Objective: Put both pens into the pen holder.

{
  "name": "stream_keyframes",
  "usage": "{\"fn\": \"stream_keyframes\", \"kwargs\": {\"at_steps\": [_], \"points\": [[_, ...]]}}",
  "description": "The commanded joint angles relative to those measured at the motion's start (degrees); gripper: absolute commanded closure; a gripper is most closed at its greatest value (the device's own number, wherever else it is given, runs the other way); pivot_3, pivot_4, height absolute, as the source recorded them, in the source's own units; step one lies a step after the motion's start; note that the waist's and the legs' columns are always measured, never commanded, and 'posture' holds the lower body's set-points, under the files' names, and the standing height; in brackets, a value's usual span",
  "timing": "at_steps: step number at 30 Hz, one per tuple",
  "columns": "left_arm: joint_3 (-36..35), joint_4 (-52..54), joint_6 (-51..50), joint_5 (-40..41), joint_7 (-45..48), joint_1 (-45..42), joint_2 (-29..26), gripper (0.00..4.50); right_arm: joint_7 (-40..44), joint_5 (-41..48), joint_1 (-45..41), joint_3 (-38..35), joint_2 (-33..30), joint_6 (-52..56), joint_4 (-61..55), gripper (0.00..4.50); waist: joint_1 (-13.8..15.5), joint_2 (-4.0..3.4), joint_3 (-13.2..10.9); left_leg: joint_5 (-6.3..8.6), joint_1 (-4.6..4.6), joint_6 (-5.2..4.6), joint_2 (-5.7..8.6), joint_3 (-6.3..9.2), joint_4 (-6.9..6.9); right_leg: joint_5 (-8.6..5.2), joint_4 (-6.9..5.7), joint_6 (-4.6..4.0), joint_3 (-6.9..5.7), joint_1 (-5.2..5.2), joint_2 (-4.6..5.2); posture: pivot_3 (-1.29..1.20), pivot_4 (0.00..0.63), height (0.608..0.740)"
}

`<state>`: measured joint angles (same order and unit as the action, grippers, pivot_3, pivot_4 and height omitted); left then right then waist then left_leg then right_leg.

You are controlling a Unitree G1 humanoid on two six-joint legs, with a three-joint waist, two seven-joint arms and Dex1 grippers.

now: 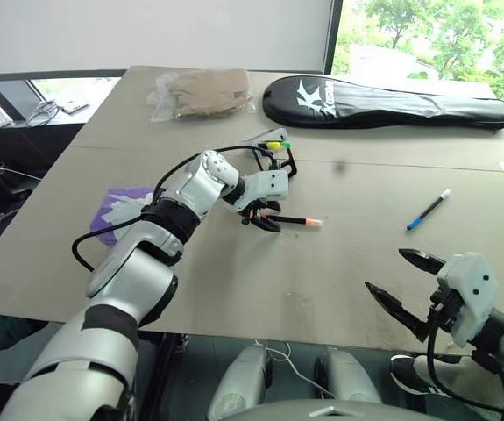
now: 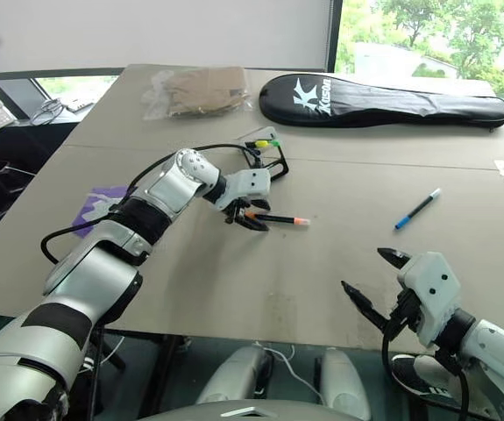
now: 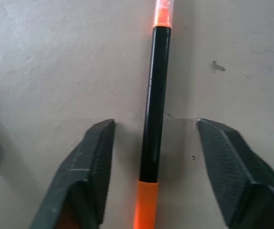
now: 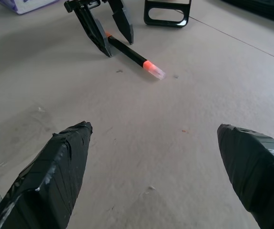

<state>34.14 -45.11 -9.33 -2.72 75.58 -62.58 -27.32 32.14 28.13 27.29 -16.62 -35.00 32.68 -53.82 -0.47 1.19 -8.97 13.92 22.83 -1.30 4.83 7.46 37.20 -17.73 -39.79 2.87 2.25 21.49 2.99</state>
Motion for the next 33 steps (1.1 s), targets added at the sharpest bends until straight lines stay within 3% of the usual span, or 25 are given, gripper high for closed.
{"fn": "stream_keyframes", "kwargs": {"at_steps": [1, 2, 3, 4, 7, 13, 21, 25, 31, 32, 33], "points": [[-2.1, -0.4, 0.3, 0.1, 5.0, 1.0, 0.2, 3.45, -1.6, 0.6, -0.2, 0.2, 0.7, 0.4, -1.7, 0.0, -0.5, 0.0, 0.0, 0.0, -0.01, 0.0, 0.0, -0.01, 0.0, 0.0, -0.01, 0.0, -0.02, 0.01, -0.02, 0.0, 0.15, 0.74], [-3.1, 1.0, 0.1, 0.7, 5.8, 1.5, -0.1, 3.74, -2.0, 1.1, -0.5, 0.5, 1.0, 0.8, -1.6, 0.0, -0.7, 0.0, 0.0, 0.0, 0.0, 0.0, 0.0, -0.03, -0.01, 0.0, -0.02, 0.0, -0.04, 0.03, -0.03, 0.0, 0.15, 0.74], [-4.6, 3.2, -0.8, 1.8, 6.5, 2.2, -0.5, 4.34, -2.7, 2.3, -1.4, 0.8, 1.5, 1.7, -1.5, 0.0, -0.7, 0.0, 0.0, 0.0, 0.02, 0.0, -0.01, -0.04, -0.01, 0.0, -0.03, 0.0, -0.03, 0.09, -0.03, 0.0, 0.15, 0.74], [-6.2, 5.7, -2.1, 3.0, 7.0, 3.0, -0.9, 4.46, -3.5, 4.2, -2.7, 1.0, 2.3, 2.7, -1.3, 0.0, -0.8, 0.01, 0.0, 0.0, 0.04, 0.0, -0.01, -0.03, -0.02, 0.0, -0.02, -0.01, -0.02, 0.11, -0.04, 0.0, 0.15, 0.74], [-13.2, 19.4, -9.9, 10.7, 8.5, 7.8, -2.6, 4.46, -7.7, 12.9, -8.8, 2.1, 6.6, 7.1, 0.6, 0.0, -1.4, 0.01, -0.1, -0.02, 0.17, 0.03, -0.05, 0.03, -0.04, -0.01, 0.01, -0.02, 0.09, 0.23, -0.02, 0.0, 0.15, 0.74], [-22.1, 44.8, -24.6, 19.3, -1.1, 18.0, -2.5, 4.46, -16.9, 27.7, -21.4, 4.2, 11.8, 15.9, 7.6, 0.0, -1.7, 0.0, -0.1, -0.08, 0.28, 0.13, -0.04, 0.11, 0.03, 0.0, 0.02, -0.04, 0.07, 0.28, 0.04, 0.0, 0.15, 0.74], [-23.4, 62.0, -32.4, 24.5, -9.7, 26.2, -2.0, 4.46, -28.1, 43.9, -37.9, 5.8, 15.3, 20.2, 15.9, 0.0, -1.5, -0.07, -0.1, -0.08, 0.2, 0.14, -0.05, 0.1, -0.03, 0.01, -0.03, -0.04, 0.07, 0.27, 0.02, 0.0, 0.15, 0.74], [-23.5, 63.4, -31.9, 24.7, -11.4, 26.8, -3.0, 4.5, -30.2, 49.8, -40.4, 5.9, 13.3, 20.9, 17.6, 1.33, -1.4, -0.07, -0.1, -0.08, 0.21, 0.15, -0.02, 0.08, -0.02, 0.01, 0.01, -0.04, 0.08, 0.25, 0.04, 0.0, 0.15, 0.74], [-24.3, 64.2, -30.3, 26.1, -13.5, 28.0, -3.2, 4.5, -31.0, 54.5, -41.2, 6.6, 9.3, 20.4, 18.4, 4.02, -1.6, -0.09, -0.1, -0.07, 0.2, 0.12, -0.02, 0.07, -0.03, 0.01, 0.0, -0.04, 0.08, 0.26, 0.02, 0.0, 0.15, 0.74], [-24.4, 64.2, -30.1, 26.2, -13.9, 28.1, -3.2, 4.5, -31.1, 55.1, -41.3, 6.8, 8.9, 20.3, 18.5, 4.37, -1.6, -0.09, -0.1, -0.07, 0.2, 0.11, -0.02, 0.05, -0.03, 0.01, 0.0, -0.04, 0.09, 0.26, 0.02, 0.0, 0.15, 0.74], [-24.5, 64.3, -30.3, 26.5, -14.1, 28.3, -3.2, 4.5, -31.2, 55.6, -41.4, 7.0, 8.5, 20.1, 18.5, 4.4, -1.6, -0.09, -0.1, -0.04, 0.19, 0.07, -0.02, 0.05, -0.04, 0.01, 0.0, -0.04, 0.09, 0.26, 0.02, 0.0, 0.15, 0.74]]}}
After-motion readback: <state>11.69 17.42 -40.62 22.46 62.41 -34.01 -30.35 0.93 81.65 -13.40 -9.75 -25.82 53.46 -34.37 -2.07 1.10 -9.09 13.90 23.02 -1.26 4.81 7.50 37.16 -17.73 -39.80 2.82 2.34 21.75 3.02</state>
